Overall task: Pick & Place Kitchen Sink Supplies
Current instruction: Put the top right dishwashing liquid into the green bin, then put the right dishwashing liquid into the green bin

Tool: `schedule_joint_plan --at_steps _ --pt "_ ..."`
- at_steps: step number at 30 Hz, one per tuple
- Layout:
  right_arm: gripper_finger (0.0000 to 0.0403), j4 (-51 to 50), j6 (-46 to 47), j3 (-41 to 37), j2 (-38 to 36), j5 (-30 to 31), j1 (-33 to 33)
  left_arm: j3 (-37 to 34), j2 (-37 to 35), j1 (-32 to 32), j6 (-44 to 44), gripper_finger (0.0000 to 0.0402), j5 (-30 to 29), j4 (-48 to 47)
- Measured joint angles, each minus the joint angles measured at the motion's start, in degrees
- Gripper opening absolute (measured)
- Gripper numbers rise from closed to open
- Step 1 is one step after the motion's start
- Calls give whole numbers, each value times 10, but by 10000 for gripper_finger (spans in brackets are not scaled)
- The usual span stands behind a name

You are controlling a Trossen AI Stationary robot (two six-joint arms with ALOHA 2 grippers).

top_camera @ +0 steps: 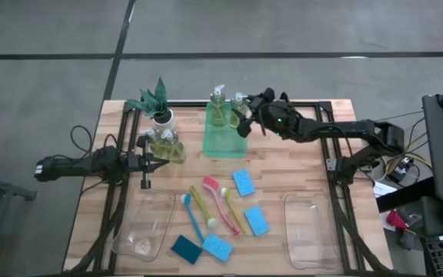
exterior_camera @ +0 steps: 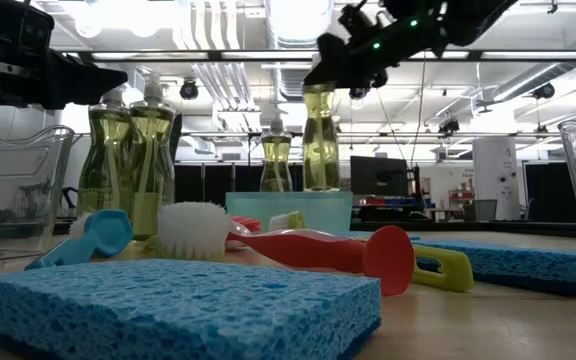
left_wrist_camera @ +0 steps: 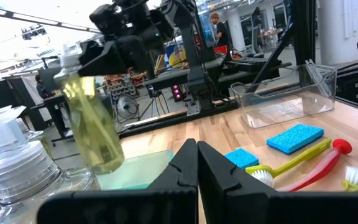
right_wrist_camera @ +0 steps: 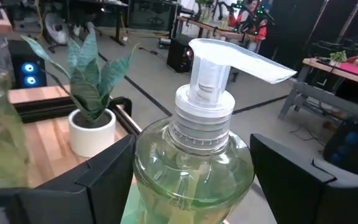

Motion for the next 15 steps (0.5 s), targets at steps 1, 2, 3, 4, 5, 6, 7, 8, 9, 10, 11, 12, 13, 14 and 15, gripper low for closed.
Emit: schedule_joint_plan --at_steps 1,2,3,4,5,6,7,8,9,10,11,12,13,14,15 --pt "290 -2 0 6 8 0 -4 0 0 0 0 0 0 0" --pt "288 -4 -1 11 16 -1 -7 0 0 0 0 0 0 0" --pt "286 0 -1 16 24 -1 -11 0 0 0 0 0 0 0" --pt "284 -2 1 19 30 -5 -14 0 0 0 0 0 0 0" --pt "281 -3 -8 19 38 -5 -17 0 0 0 0 0 0 0" --pt "278 -1 -10 22 47 -4 -19 0 0 0 0 0 0 0" --pt "273 1 -13 24 54 -4 -22 0 0 0 0 0 0 0" --pt "268 3 -13 26 57 -4 -25 0 0 0 0 0 0 0" --pt "262 8 -13 27 60 -5 -27 0 0 0 0 0 0 0" --pt "256 11 -15 27 64 -4 -29 0 0 0 0 0 0 0" --pt "251 11 -15 27 66 -7 -30 0 0 0 0 0 0 0" --pt "245 9 -15 26 70 -10 -31 0 0 0 0 0 0 0" --pt "239 8 -15 25 73 -13 -31 0 0 0 0 0 0 0" --pt "235 8 -15 25 74 -15 -30 0 0 0 0 0 0 0" --pt "232 8 -15 25 74 -17 -29 0 0 0 0 0 0 0"
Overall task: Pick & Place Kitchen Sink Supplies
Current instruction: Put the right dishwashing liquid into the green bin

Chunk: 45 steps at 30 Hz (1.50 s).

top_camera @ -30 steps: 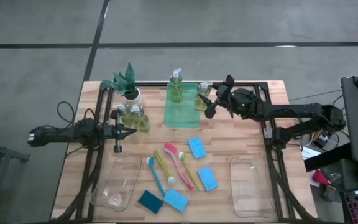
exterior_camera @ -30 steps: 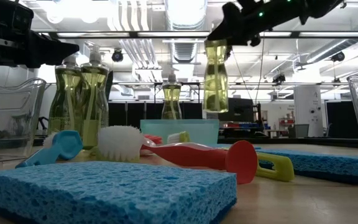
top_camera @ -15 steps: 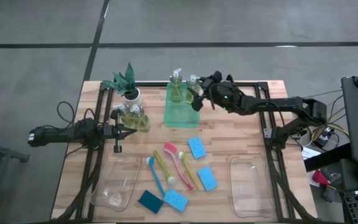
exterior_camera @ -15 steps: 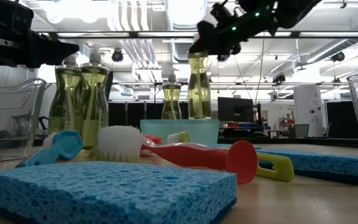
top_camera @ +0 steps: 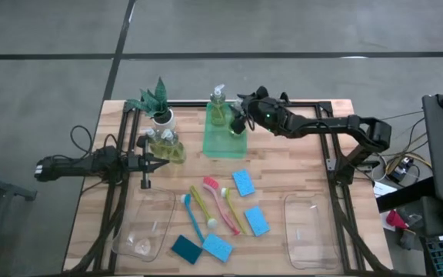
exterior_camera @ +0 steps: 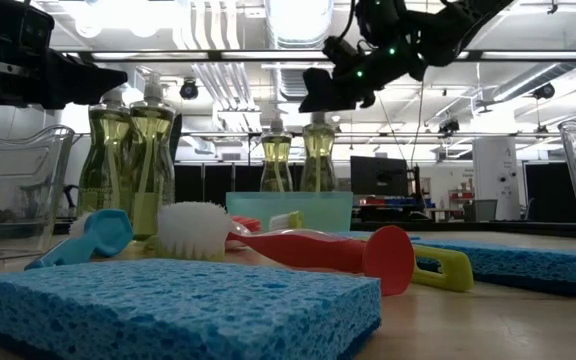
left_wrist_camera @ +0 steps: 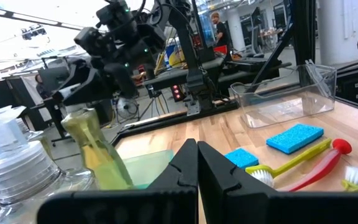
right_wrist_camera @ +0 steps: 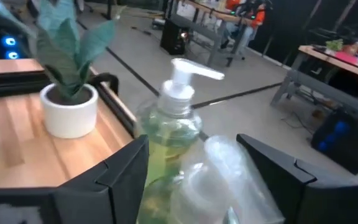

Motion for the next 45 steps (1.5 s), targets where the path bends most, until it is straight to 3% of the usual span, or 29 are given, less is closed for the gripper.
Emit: schedule_joint_plan --at_steps 7,20,32,39,45 --pt "228 -1 -24 -1 -11 -1 -1 0 0 0 0 0 0 0" --pt "262 -44 -33 -1 -74 -8 20 0 0 0 0 0 0 0" --pt "290 -106 43 -2 -109 -254 75 0 0 0 0 0 0 0" --pt "302 -168 50 -3 -112 -321 117 0 0 0 0 0 0 0" --pt "285 -166 75 -21 -137 -353 142 0 0 0 0 0 0 0"
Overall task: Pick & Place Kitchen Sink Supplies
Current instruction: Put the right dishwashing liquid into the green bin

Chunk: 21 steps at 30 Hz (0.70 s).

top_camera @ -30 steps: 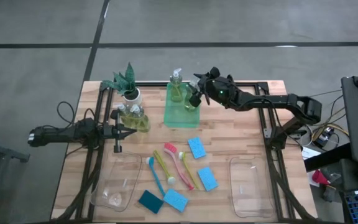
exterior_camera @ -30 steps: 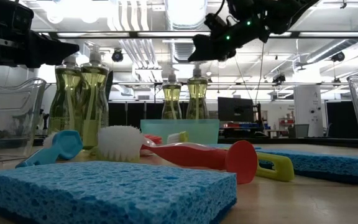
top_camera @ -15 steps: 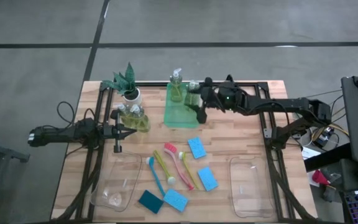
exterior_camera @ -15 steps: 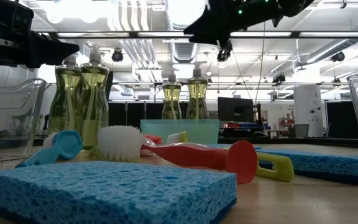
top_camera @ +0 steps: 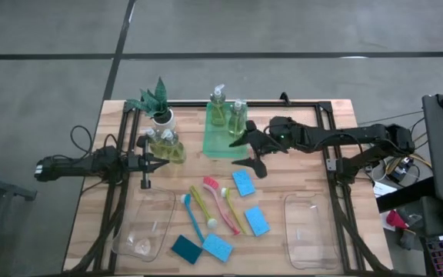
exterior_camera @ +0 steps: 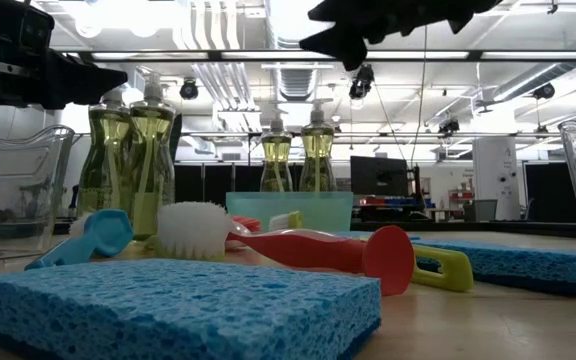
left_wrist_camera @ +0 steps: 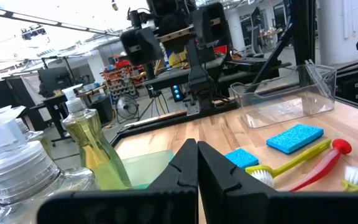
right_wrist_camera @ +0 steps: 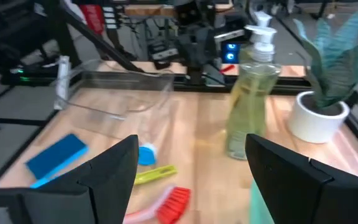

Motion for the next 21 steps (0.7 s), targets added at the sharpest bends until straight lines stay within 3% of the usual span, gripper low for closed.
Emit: schedule_joint_plan --at_steps 5,10,14,21 --pt "270 17 13 -34 -41 1 16 0 0 0 0 0 0 0" --pt "263 96 46 -99 -89 16 39 0 0 0 0 0 0 0" --pt "260 90 56 -143 -147 59 53 0 0 0 0 0 0 0" --pt "266 91 92 -202 -259 62 70 0 0 0 0 0 0 0"
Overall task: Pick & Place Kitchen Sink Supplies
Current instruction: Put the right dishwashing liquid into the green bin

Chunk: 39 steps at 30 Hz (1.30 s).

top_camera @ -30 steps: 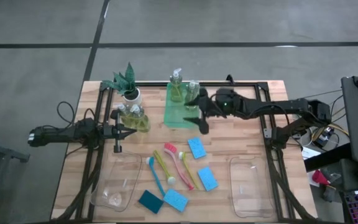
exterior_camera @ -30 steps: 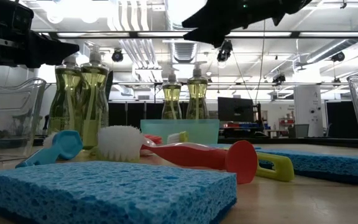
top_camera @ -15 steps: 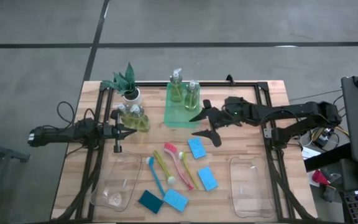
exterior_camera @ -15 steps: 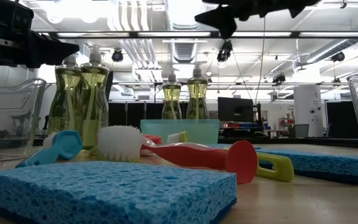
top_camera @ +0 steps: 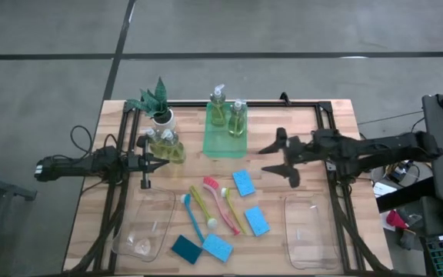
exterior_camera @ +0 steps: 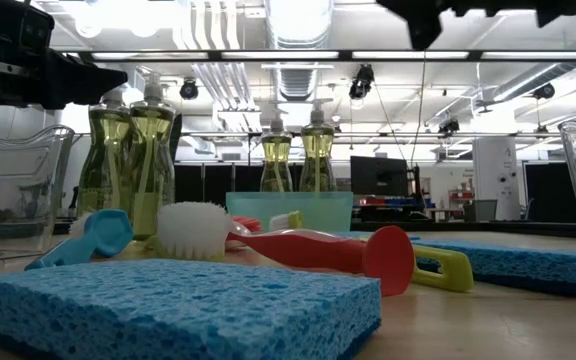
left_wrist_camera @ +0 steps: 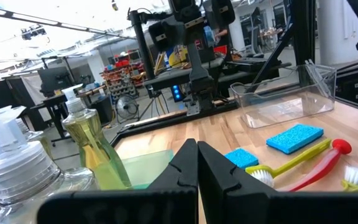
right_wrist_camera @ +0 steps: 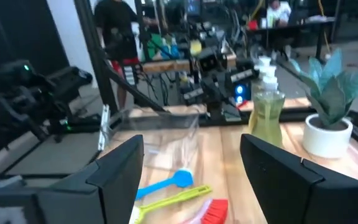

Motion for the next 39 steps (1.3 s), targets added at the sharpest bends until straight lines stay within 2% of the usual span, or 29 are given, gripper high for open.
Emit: schedule_joint_plan --at_steps 12,18,25,32,39 --pt "254 -12 -25 -106 -149 14 4 0 0 0 0 0 0 0" --pt "257 -13 -13 -165 -190 58 4 0 0 0 0 0 0 0" --pt "254 -12 90 -208 -193 100 4 0 0 0 0 0 -6 3" --pt "254 -15 87 -256 -181 101 4 -1 0 0 5 0 -35 23" --pt "264 -16 85 -298 -179 101 4 -1 0 0 -7 0 -30 25"
